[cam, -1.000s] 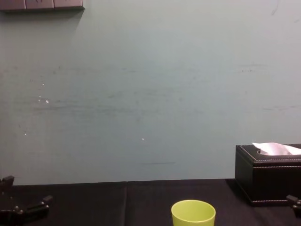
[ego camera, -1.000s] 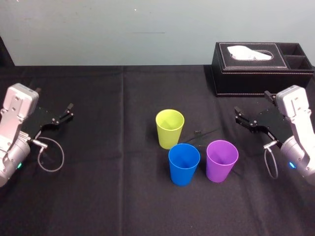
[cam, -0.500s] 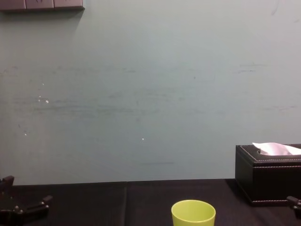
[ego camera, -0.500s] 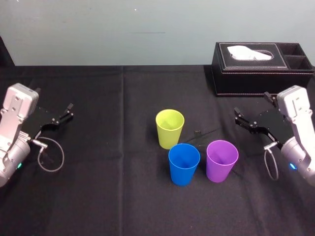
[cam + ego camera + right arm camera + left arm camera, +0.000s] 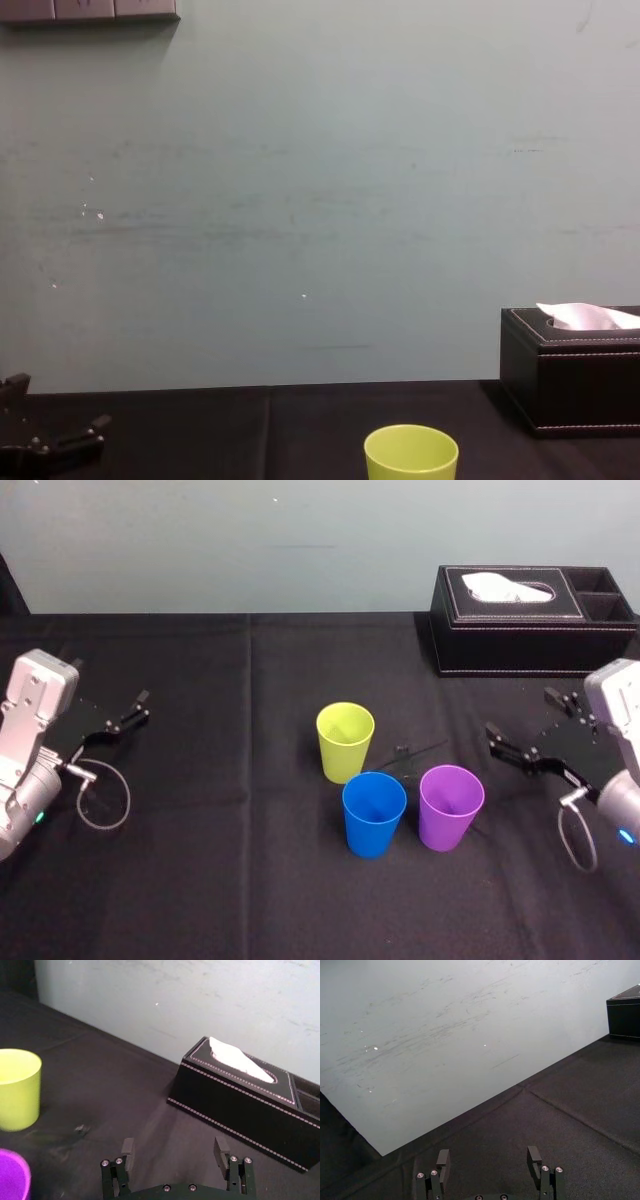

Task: Stack the three plastic cups sequentially using one hand.

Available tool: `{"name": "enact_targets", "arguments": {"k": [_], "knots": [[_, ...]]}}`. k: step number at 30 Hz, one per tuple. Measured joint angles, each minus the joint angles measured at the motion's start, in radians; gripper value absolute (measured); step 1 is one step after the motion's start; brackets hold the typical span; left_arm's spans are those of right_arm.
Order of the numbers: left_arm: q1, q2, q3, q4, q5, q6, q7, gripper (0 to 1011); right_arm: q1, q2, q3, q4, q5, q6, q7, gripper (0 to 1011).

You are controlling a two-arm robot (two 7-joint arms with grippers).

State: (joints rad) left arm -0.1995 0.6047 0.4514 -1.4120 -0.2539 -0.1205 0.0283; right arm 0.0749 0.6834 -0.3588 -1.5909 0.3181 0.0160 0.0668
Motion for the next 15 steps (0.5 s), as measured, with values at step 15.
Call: {"name": "enact_targets", "arguments": {"k": [15], "knots": [[0.0, 0.0, 0.0, 0.0, 0.0, 0.0, 0.0, 1011, -0.157, 0.157, 0.116, -0.181, 0.051, 0.09, 0.108, 1003]]}}
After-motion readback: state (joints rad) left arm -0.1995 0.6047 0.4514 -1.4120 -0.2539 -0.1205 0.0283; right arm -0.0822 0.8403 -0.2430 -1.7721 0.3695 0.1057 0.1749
